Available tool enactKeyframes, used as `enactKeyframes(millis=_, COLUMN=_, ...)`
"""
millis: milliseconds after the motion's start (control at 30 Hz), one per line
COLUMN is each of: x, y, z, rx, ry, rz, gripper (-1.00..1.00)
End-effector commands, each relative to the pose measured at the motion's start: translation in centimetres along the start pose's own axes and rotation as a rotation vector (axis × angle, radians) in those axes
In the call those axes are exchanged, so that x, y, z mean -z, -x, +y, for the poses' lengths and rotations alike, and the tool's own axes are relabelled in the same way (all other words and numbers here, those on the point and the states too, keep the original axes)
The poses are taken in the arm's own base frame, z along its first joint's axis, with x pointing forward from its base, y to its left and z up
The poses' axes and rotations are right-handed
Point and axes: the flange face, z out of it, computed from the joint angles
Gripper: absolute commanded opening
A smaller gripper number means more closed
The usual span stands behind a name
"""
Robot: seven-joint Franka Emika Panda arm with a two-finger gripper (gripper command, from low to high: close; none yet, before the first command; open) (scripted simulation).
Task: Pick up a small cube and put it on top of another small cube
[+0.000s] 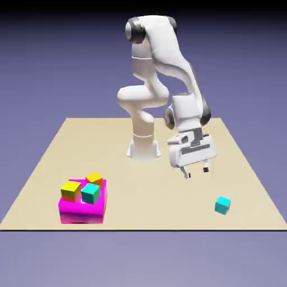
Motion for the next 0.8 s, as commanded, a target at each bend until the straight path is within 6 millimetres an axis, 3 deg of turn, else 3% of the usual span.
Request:
enactKeyframes(millis=0, x=-1.2, y=0.7, z=-0.8, rx=0.027, ry=-0.006, rz=-0.025, gripper=0.0)
enactKeyframes(millis=200, x=-8.0, y=6.3, z=-5.2, rx=0.182, ry=-0.049, rz=-0.17, gripper=0.0)
enactKeyframes(millis=233, x=-8.0, y=6.3, z=-5.2, rx=0.182, ry=-0.049, rz=-0.17, gripper=0.0)
enactKeyframes(millis=433, x=-14.6, y=7.8, z=-4.9, rx=0.182, ry=-0.049, rz=-0.171, gripper=0.0)
enactKeyframes(millis=467, x=-14.8, y=7.8, z=-4.9, rx=0.182, ry=-0.049, rz=-0.17, gripper=0.0)
enactKeyframes(millis=500, x=-14.8, y=7.8, z=-4.9, rx=0.182, ry=-0.049, rz=-0.17, gripper=-1.0)
enactKeyframes(millis=533, x=-14.8, y=7.8, z=-4.9, rx=0.182, ry=-0.049, rz=-0.17, gripper=-1.0)
enactKeyframes(millis=733, x=-8.1, y=6.3, z=-5.2, rx=0.182, ry=-0.049, rz=-0.171, gripper=-1.0)
enactKeyframes(millis=767, x=-7.6, y=4.7, z=-3.7, rx=0.123, ry=-0.028, rz=-0.159, gripper=-1.0)
